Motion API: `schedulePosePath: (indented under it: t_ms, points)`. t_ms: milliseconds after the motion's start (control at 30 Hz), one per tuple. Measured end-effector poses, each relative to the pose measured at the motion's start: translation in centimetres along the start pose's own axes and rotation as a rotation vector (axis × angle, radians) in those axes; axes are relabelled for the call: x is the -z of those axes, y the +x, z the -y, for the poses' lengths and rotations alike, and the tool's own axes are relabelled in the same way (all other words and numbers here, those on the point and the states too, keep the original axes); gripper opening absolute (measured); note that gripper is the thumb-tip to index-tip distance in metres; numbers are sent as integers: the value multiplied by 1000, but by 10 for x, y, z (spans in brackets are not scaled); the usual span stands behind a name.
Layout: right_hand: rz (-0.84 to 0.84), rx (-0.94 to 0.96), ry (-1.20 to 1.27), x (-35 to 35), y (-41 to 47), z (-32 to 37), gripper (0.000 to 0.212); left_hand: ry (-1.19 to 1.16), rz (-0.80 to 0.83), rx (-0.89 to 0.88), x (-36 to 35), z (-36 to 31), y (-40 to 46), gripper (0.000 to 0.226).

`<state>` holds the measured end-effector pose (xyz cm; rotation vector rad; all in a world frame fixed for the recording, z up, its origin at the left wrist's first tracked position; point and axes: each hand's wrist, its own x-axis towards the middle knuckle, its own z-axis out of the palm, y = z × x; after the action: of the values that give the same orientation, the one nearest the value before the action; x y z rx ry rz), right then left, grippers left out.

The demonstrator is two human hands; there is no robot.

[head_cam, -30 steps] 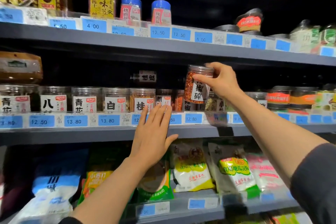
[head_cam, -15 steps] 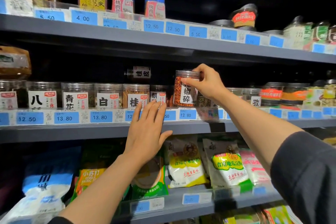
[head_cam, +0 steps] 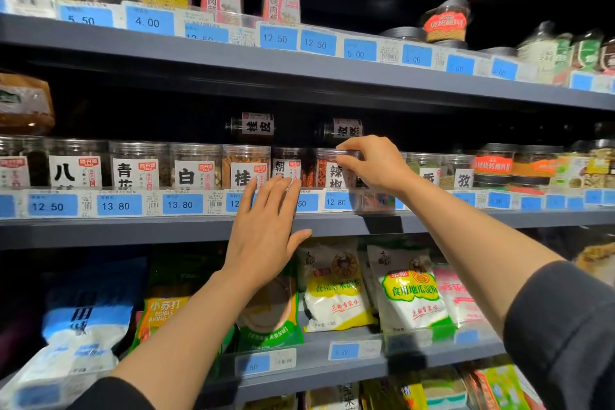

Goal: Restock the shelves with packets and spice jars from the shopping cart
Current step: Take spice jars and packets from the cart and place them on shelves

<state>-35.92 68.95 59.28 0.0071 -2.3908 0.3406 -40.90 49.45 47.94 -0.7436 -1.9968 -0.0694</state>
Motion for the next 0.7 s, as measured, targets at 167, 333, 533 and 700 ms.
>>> schedulePosePath:
  t_ms: [167, 333, 533, 700]
  points:
    - [90, -8, 204, 8, -4, -6, 21, -27, -4, 2, 2, 0, 1, 76]
    - [-78, -5, 10, -7, -5, 6, 31, -35, 23, 8, 3, -1, 1, 76]
    - [-49, 1, 100, -6, -4, 2, 18, -11, 80, -13, 6, 1, 0, 79]
    - [-262, 108, 113, -29, -36, 23, 59, -109, 161, -12, 26, 6, -23, 79]
